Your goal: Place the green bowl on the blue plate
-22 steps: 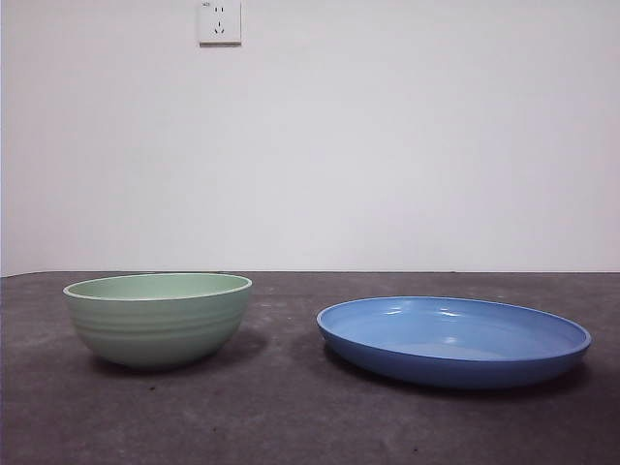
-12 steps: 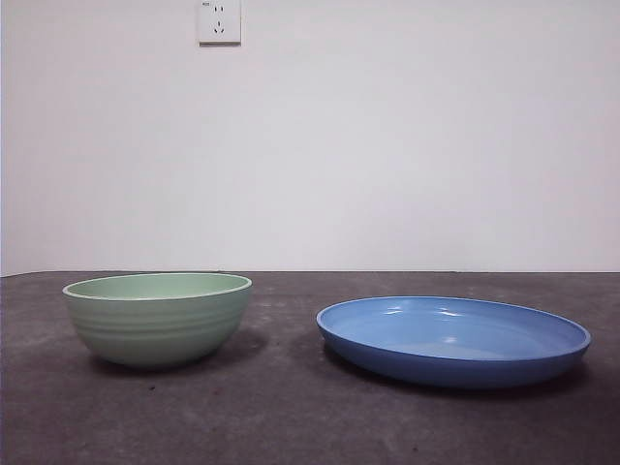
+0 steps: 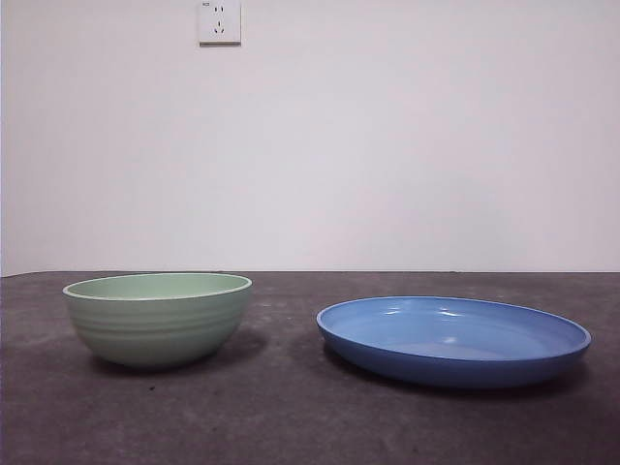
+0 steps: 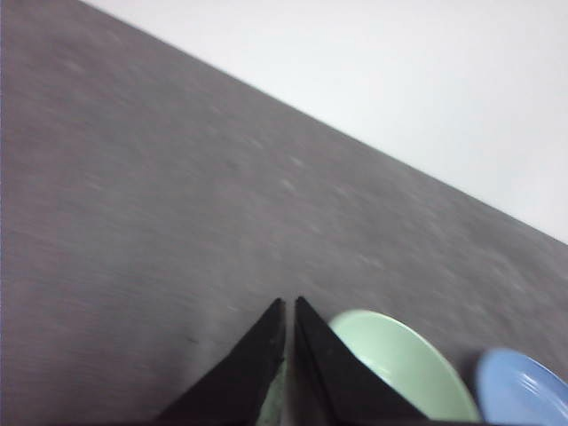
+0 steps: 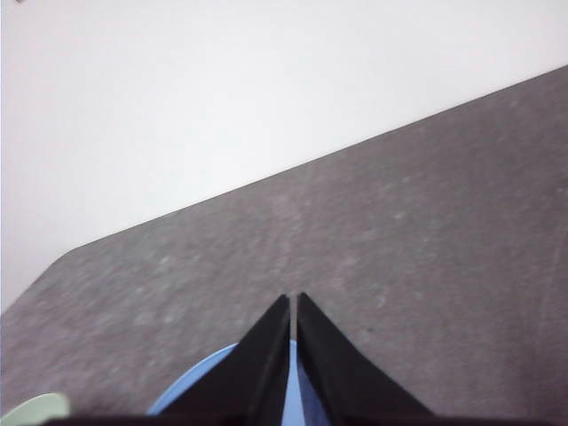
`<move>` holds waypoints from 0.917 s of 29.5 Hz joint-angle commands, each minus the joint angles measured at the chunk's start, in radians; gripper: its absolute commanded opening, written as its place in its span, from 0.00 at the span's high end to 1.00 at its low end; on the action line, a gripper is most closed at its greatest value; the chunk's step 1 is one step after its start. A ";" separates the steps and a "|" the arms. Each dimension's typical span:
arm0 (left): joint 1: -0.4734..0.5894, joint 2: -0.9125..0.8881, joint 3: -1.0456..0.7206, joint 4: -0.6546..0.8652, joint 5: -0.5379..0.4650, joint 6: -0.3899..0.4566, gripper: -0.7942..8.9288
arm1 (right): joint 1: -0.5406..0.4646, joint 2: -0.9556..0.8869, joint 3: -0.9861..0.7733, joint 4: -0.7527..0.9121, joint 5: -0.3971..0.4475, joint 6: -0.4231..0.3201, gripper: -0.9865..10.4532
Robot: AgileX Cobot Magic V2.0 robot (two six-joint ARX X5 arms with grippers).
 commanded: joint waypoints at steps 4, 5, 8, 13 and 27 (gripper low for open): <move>-0.045 0.147 0.179 -0.038 0.101 -0.017 0.90 | 0.000 0.146 0.184 -0.110 -0.132 0.024 0.91; -0.055 0.173 0.212 -0.053 0.120 -0.014 0.90 | 0.000 0.174 0.211 -0.129 -0.165 0.024 0.91; -0.080 0.241 0.304 -0.108 0.168 -0.003 0.90 | 0.000 0.256 0.283 -0.180 -0.274 0.020 0.91; -0.122 0.332 0.423 -0.185 0.269 0.044 0.90 | 0.001 0.382 0.379 -0.275 -0.461 -0.053 0.91; -0.251 0.387 0.495 -0.468 0.481 0.209 0.90 | 0.115 0.526 0.554 -0.517 -0.548 -0.297 0.90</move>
